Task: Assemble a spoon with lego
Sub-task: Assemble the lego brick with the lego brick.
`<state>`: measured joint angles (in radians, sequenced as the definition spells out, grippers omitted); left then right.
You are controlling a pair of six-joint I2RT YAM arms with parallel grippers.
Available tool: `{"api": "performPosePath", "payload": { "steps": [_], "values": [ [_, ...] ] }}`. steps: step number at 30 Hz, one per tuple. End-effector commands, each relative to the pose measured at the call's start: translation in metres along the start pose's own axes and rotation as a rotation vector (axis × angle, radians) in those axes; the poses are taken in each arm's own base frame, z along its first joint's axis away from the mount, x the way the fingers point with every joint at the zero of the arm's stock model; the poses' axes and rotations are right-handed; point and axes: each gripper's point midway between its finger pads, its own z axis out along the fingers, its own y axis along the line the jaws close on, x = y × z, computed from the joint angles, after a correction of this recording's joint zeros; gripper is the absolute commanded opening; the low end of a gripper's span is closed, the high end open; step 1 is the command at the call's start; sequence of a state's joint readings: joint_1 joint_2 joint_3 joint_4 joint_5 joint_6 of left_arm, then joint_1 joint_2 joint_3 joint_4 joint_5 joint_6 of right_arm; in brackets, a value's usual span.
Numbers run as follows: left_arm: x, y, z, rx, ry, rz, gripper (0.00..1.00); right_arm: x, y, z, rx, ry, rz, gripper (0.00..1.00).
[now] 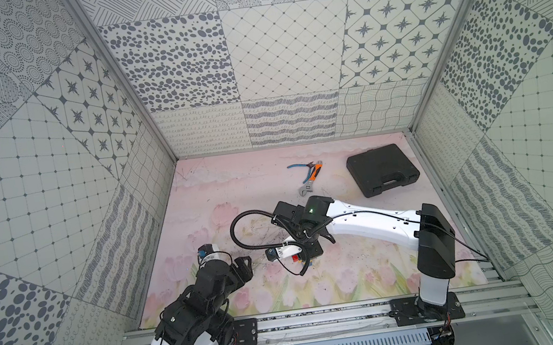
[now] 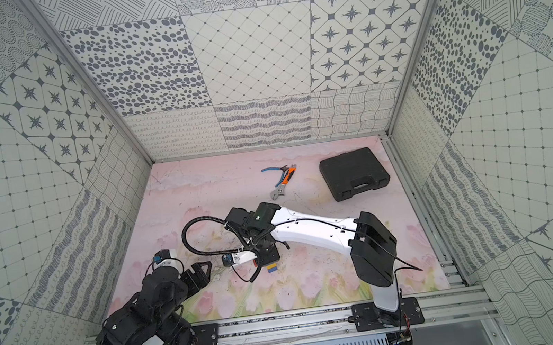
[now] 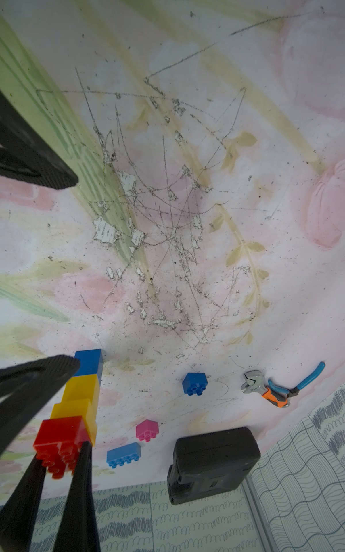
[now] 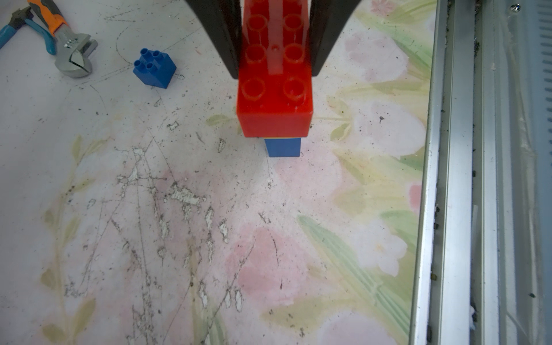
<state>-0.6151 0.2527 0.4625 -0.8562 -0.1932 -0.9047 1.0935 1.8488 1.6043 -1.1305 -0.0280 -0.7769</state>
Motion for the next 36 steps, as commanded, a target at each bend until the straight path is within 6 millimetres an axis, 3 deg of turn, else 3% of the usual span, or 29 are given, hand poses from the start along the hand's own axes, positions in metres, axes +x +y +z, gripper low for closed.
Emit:
{"api": "performPosePath", "payload": {
  "steps": [1, 10, 36],
  "values": [
    [-0.002, 0.003, -0.001, -0.013, -0.014, 0.017, 0.89, 0.014, 0.014, 0.026, -0.079, 0.045, 0.019, 0.08],
    [-0.002, 0.002, -0.001, -0.012, -0.014, 0.019, 0.89, 0.018, 0.022, 0.037, -0.105, 0.040, 0.059, 0.08],
    [-0.002, 0.002, -0.002, -0.017, -0.016, 0.030, 0.89, 0.026, 0.025, 0.034, -0.073, -0.013, 0.123, 0.08]
  ]
}}
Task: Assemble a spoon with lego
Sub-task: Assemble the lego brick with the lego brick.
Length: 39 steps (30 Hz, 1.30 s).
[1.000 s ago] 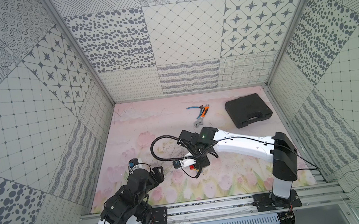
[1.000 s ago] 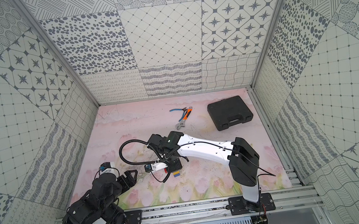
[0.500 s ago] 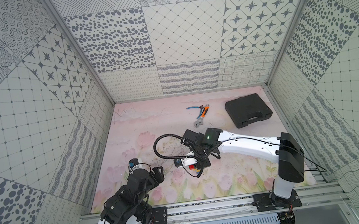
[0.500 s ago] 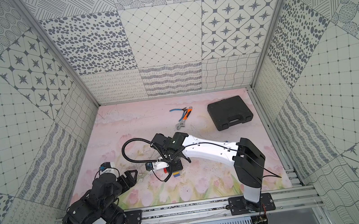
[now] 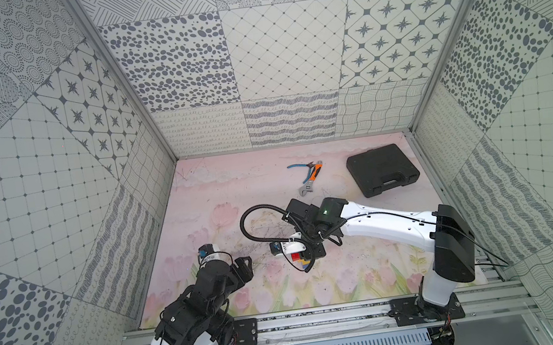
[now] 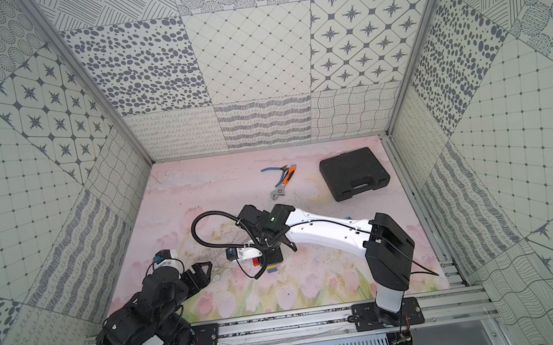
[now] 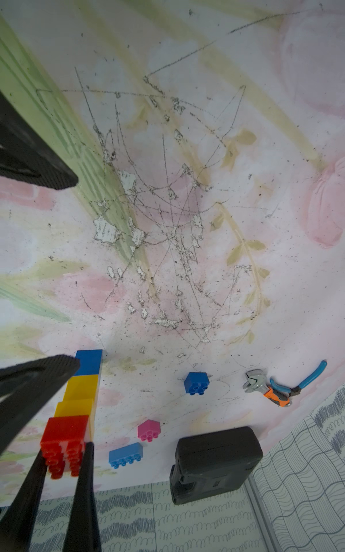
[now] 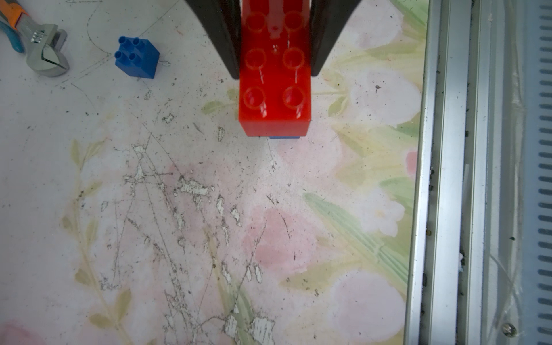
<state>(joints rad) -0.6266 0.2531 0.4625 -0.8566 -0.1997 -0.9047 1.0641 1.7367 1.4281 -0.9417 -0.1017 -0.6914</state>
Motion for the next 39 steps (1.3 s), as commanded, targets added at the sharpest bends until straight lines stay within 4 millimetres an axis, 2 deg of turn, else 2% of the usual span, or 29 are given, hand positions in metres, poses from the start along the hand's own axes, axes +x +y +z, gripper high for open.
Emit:
{"api": "performPosePath", "payload": {
  "steps": [1, 19, 29, 33, 36, 39],
  "values": [
    [-0.003, 0.003, -0.002, -0.019, -0.017, 0.022, 0.89, 0.035, 0.022, 0.028, -0.100, 0.138, 0.023, 0.08],
    [-0.003, 0.004, -0.002, -0.027, -0.020, 0.028, 0.89, 0.047, 0.028, 0.040, -0.081, 0.136, 0.065, 0.04],
    [-0.003, 0.005, -0.002, -0.032, -0.019, 0.033, 0.89, 0.049, 0.025, 0.034, -0.064, 0.114, 0.082, 0.05],
    [-0.003, 0.004, -0.002, -0.030, -0.020, 0.034, 0.89, 0.045, 0.020, 0.026, -0.040, 0.083, 0.094, 0.12],
    [-0.003, 0.003, -0.002, -0.028, -0.020, 0.036, 0.89, 0.041, 0.018, 0.022, -0.035, 0.062, 0.104, 0.23],
    [-0.003, 0.004, -0.002, -0.032, -0.018, 0.038, 0.90, 0.038, 0.013, 0.017, -0.020, 0.045, 0.122, 0.38]
  ]
}}
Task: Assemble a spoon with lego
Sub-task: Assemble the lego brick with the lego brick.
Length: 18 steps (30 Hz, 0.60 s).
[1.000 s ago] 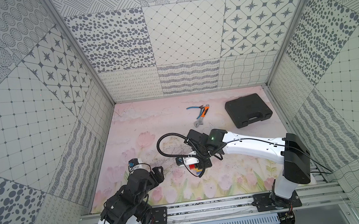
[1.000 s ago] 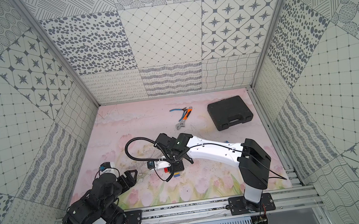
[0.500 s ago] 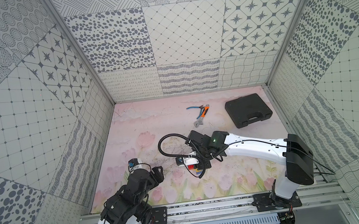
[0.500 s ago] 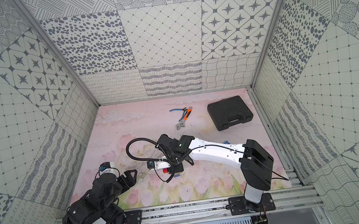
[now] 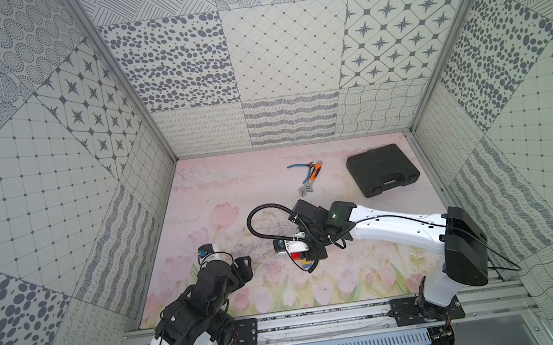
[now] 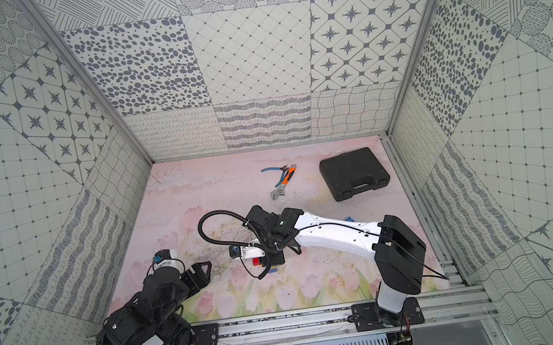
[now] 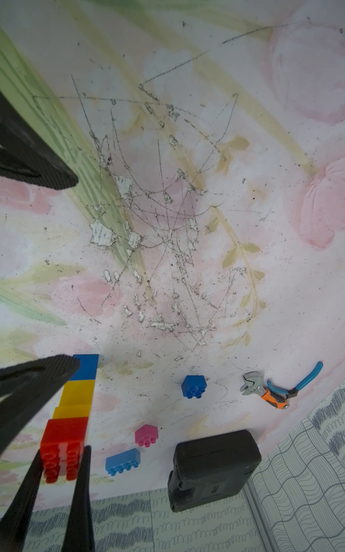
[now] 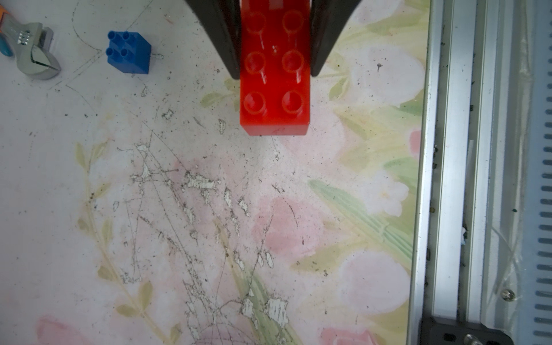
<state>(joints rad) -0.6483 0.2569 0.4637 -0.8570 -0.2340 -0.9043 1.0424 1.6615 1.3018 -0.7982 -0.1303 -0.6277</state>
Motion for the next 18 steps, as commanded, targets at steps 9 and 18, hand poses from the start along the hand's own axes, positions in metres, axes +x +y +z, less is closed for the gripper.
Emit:
{"api": "performPosePath", "payload": {
  "steps": [9, 18],
  "values": [
    [-0.004, 0.002, -0.002, -0.032, -0.005, 0.036, 0.90, 0.010, -0.015, -0.021, 0.050, 0.022, 0.077, 0.71],
    [-0.024, -0.052, -0.007, 0.159, -0.042, 0.179, 0.94, -0.016, -0.041, -0.087, 0.139, -0.177, 0.200, 0.90]
  ]
}}
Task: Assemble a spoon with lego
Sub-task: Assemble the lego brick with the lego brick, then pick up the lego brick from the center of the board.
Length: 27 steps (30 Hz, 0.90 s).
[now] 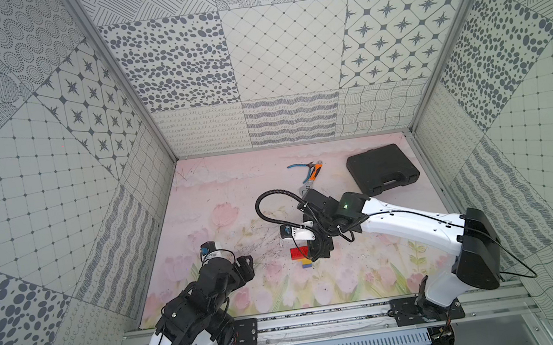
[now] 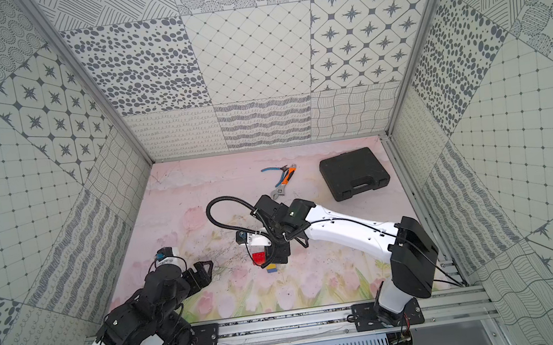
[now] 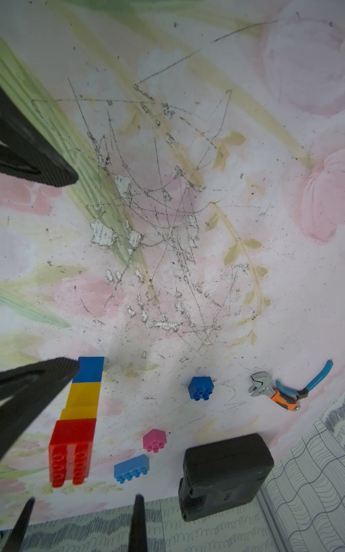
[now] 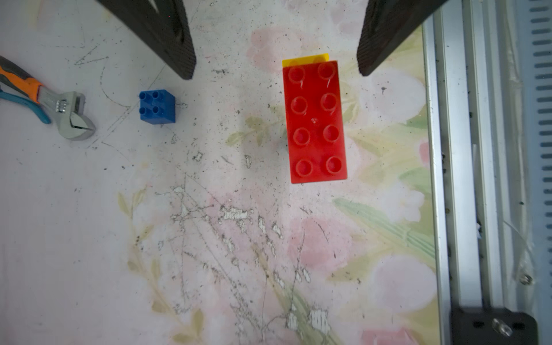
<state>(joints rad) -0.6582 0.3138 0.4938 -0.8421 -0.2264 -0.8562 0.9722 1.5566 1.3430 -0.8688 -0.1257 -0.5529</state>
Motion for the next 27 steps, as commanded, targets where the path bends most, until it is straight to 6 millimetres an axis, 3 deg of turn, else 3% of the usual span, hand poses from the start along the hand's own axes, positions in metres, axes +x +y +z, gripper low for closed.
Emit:
{"api": "performPosePath", "payload": {
  "steps": [1, 4, 6, 8, 10, 14, 18, 23, 27],
  "values": [
    [-0.029, -0.058, -0.006, 0.204, -0.070, 0.158, 0.94, -0.023, -0.032, -0.045, 0.114, -0.142, 0.154, 0.93],
    [-0.042, -0.100, -0.005, 0.320, -0.081, 0.277, 0.95, -0.002, -0.072, -0.077, 0.229, -0.135, 0.438, 0.98],
    [-0.049, -0.126, -0.005, 0.381, -0.078, 0.369, 0.93, 0.037, -0.102, -0.095, 0.303, -0.073, 0.736, 0.98],
    [-0.053, -0.153, -0.008, 0.456, -0.081, 0.474, 0.92, 0.097, -0.119, -0.103, 0.331, 0.041, 1.110, 0.98],
    [-0.055, -0.174, -0.007, 0.514, -0.087, 0.562, 0.92, 0.142, -0.112, -0.099, 0.308, 0.149, 1.322, 0.93],
    [-0.052, -0.202, -0.002, 0.587, -0.086, 0.682, 0.91, 0.201, -0.103, -0.083, 0.361, 0.253, 1.498, 0.93],
    [-0.048, -0.208, 0.007, 0.614, -0.118, 0.678, 0.93, 0.228, -0.101, -0.053, 0.334, 0.308, 1.610, 0.85],
    [-0.043, -0.202, 0.010, 0.591, -0.093, 0.649, 0.94, 0.227, -0.106, -0.015, 0.302, 0.306, 1.686, 0.75],
    [-0.044, -0.193, 0.007, 0.558, -0.086, 0.628, 0.94, 0.221, -0.115, 0.000, 0.327, 0.296, 1.719, 0.69]
  ]
}}
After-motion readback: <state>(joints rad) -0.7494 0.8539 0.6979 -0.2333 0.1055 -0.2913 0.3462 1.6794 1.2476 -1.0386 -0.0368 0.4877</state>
